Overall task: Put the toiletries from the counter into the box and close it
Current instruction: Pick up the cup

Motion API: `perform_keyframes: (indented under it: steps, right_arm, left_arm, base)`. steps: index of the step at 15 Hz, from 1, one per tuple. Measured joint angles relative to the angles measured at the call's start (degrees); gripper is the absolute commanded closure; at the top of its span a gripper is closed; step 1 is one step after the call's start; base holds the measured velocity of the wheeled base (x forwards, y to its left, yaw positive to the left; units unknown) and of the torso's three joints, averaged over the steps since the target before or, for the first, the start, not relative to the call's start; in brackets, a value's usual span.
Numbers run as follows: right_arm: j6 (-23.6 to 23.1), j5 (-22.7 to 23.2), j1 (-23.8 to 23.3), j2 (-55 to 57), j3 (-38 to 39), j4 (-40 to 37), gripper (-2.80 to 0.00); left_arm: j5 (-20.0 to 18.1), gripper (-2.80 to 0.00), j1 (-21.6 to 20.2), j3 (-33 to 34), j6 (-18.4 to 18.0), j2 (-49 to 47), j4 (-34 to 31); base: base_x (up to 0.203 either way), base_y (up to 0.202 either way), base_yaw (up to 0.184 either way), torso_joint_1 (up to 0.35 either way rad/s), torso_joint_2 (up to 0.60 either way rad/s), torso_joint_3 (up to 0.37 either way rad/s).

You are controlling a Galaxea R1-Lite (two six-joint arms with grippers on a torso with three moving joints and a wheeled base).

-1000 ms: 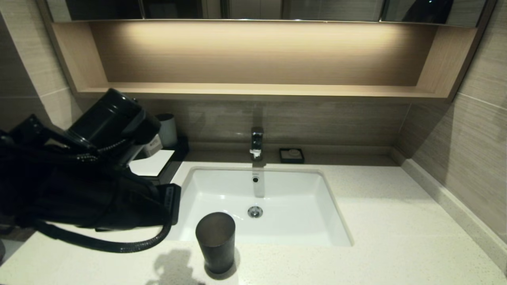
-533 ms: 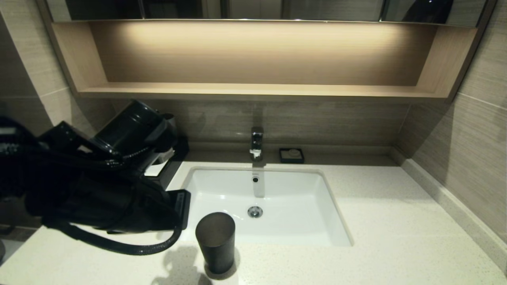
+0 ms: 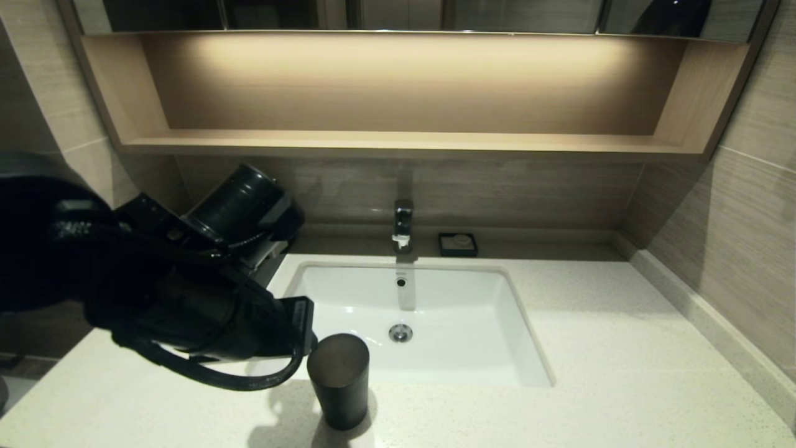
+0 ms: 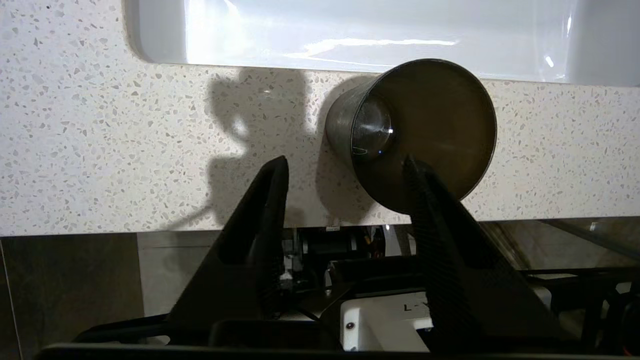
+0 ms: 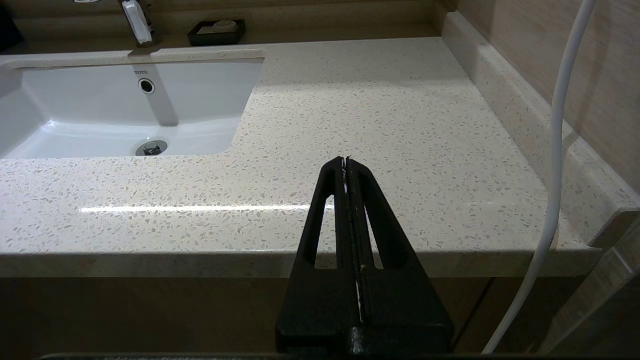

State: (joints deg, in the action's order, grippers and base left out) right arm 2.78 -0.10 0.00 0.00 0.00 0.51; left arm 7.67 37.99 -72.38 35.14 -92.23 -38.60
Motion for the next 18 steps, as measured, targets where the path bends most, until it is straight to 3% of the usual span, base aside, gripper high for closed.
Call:
perform_keyframes:
  steps: [18]
  right_arm:
    - [0.00, 0.00, 0.00, 0.00, -0.05, -0.01, 0.00]
  left_arm:
    - [0.35, -2.80, -0.10, -0.96, -0.12, -4.19, -1.50]
  base:
    - [0.000, 0.000, 0.000, 0.000, 0.00, 0.000]
